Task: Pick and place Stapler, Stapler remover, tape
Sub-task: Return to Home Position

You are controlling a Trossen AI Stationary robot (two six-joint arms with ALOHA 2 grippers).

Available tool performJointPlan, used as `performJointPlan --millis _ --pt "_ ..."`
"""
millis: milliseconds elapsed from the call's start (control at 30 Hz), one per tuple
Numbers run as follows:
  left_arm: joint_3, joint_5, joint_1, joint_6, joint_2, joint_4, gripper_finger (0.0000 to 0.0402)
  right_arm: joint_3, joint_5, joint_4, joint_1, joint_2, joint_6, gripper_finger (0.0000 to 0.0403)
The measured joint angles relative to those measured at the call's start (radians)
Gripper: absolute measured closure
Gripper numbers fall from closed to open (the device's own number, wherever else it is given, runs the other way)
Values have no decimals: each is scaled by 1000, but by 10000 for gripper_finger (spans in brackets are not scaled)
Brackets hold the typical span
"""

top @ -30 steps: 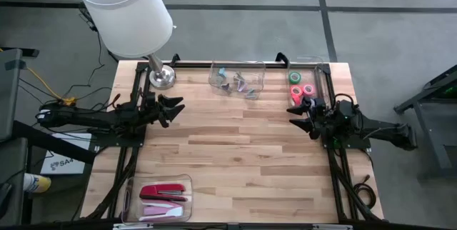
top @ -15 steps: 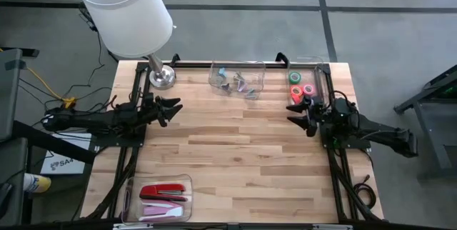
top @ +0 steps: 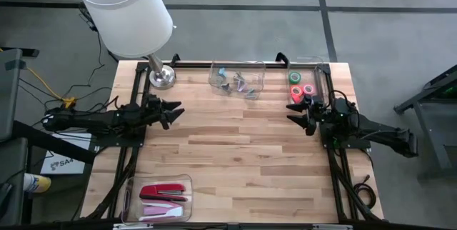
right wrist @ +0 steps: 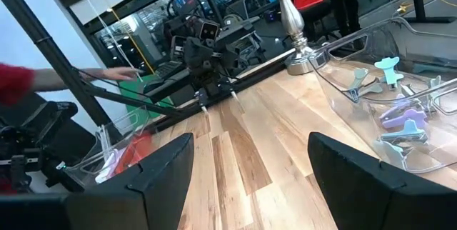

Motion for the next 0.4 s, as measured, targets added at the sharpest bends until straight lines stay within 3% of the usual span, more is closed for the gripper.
performJointPlan --millis 400 --pt "0 0 0 0 0 -19 105 0 0 0 0 0 0 136"
